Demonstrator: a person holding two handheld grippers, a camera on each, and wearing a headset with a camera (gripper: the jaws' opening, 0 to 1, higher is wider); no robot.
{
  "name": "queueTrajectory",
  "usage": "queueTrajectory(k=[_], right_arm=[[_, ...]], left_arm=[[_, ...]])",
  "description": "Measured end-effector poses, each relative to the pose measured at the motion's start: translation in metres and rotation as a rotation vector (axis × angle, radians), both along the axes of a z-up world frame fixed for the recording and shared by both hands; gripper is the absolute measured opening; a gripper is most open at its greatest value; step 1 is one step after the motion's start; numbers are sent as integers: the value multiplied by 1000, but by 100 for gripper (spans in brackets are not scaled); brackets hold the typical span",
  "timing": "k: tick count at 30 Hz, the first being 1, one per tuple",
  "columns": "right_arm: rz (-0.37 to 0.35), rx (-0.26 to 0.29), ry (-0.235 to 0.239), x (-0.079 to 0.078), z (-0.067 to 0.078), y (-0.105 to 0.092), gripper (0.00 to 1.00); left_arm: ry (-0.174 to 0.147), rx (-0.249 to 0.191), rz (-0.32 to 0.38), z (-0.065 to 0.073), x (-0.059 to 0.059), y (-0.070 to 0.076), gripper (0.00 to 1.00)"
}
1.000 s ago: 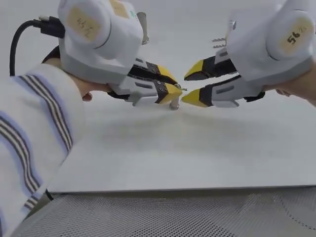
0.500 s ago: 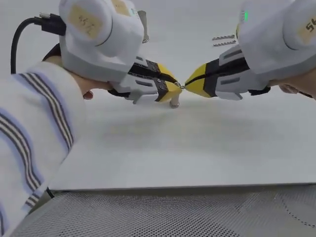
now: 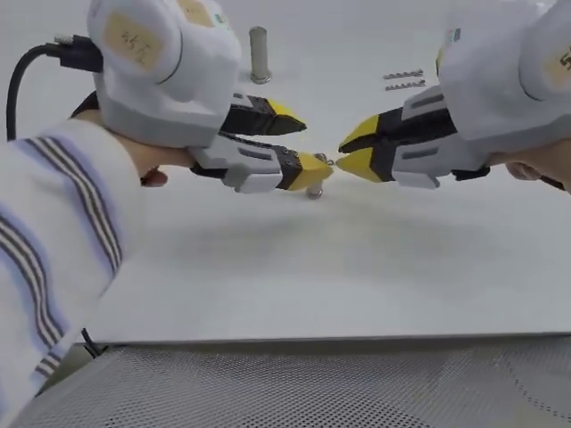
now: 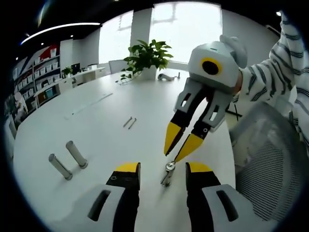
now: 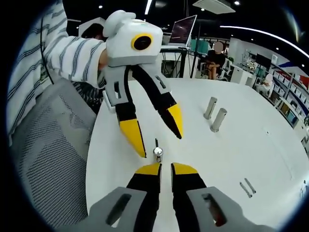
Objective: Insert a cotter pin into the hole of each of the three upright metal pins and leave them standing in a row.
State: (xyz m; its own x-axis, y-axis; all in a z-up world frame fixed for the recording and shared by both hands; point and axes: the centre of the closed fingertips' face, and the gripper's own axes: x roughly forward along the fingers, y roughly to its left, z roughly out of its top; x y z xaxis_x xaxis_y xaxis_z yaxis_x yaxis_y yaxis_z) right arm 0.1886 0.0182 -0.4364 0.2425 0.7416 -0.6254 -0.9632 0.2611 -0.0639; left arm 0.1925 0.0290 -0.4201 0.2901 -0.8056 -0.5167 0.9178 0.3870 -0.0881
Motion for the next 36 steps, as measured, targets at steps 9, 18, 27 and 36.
queueTrajectory(k=[9,18,27,36], right_arm=[[-42,105,78,-8,-11,7,17],[-86,191,153,-10,-26,19,21],[-94,220,165,-7,-39,24,20],[-102,237,152,-2,-44,25,15]], left_arm=[[-12,-92,129,13,7,16,69],[-4,-151,175,25,-3,24,92],[-8,-97,157,15,-21,25,99],[40,-83,176,0,-33,23,99]])
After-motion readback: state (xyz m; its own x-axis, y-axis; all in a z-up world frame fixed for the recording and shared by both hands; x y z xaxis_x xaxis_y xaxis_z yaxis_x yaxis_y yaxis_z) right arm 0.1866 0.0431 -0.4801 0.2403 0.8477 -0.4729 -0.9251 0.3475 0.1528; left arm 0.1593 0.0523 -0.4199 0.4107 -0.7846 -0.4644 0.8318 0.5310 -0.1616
